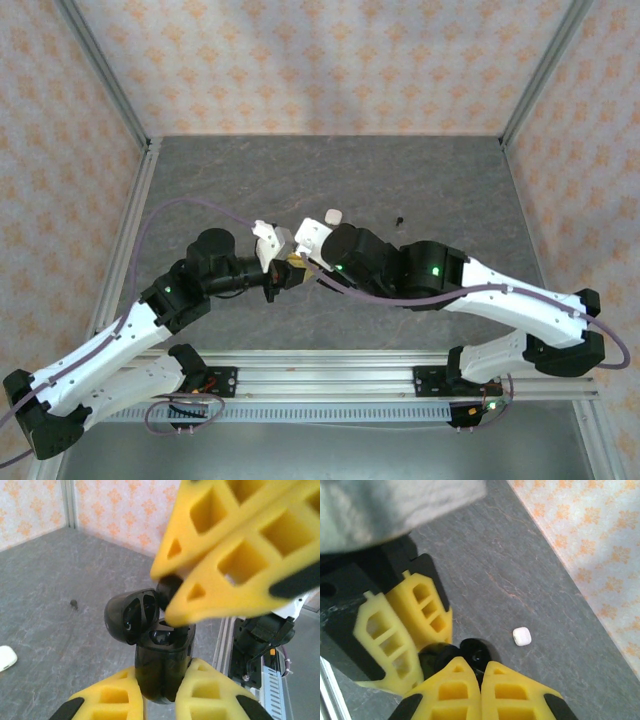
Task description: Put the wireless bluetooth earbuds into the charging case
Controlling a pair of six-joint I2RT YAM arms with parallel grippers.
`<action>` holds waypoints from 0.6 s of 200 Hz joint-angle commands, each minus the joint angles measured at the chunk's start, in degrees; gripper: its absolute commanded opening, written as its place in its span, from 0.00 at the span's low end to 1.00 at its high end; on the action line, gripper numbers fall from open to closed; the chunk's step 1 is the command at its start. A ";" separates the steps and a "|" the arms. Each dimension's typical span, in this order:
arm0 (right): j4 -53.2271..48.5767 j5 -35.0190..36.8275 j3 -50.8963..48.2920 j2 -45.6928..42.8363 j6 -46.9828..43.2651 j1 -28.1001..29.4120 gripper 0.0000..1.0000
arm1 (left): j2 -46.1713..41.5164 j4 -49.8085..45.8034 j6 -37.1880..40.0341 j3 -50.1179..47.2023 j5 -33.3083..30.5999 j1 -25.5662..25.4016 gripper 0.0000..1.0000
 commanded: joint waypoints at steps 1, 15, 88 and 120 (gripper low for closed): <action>0.08 -1.40 -1.62 -1.22 1.00 0.60 0.01 | -0.31 5.29 -1.37 0.37 -0.67 -0.56 0.00; 0.39 -1.43 -2.02 -1.64 1.00 0.65 0.01 | -0.31 5.36 -1.65 0.42 -0.71 -0.56 0.00; 0.96 -3.91 -2.26 -2.63 2.48 0.60 0.05 | -0.49 5.28 -2.19 0.43 -0.97 -0.56 0.00; 1.28 -4.36 -2.69 -4.11 4.25 0.60 0.15 | -0.49 5.76 -2.45 0.26 -1.06 -0.56 0.00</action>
